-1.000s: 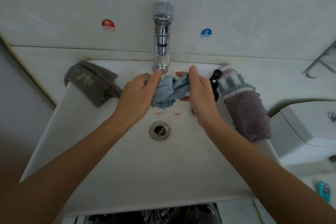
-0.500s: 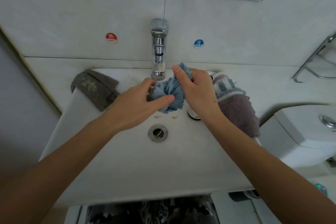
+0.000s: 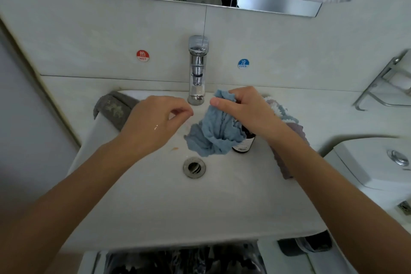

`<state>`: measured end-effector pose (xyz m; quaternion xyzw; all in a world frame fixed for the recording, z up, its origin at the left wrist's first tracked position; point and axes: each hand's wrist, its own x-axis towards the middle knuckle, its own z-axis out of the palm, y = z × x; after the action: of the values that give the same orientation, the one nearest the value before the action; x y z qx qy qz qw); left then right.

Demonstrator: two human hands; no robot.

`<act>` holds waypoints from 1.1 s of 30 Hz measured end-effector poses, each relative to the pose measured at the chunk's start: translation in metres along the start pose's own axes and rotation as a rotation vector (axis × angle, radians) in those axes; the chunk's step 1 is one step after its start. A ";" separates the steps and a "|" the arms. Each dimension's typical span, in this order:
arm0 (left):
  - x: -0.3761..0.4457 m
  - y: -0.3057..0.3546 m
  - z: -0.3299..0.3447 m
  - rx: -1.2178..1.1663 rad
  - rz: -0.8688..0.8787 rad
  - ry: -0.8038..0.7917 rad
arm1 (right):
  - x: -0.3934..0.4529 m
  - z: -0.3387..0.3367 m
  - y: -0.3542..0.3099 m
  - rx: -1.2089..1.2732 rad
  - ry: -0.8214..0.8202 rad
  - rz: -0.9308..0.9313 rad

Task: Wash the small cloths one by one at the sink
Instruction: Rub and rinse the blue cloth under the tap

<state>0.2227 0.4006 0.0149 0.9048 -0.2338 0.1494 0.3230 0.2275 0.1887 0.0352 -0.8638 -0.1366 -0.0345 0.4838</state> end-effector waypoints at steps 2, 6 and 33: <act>0.000 0.007 -0.001 -0.124 -0.027 -0.046 | 0.000 -0.003 -0.003 0.019 -0.012 -0.021; 0.000 0.021 0.010 -0.151 -0.028 -0.151 | 0.004 0.002 -0.006 0.019 0.025 -0.079; 0.018 0.028 -0.015 -0.173 -0.325 -0.252 | -0.003 -0.004 -0.032 0.069 0.040 -0.066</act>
<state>0.2218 0.3855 0.0475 0.9111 -0.1352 -0.0392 0.3873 0.2167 0.2007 0.0630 -0.8408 -0.1563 -0.0627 0.5145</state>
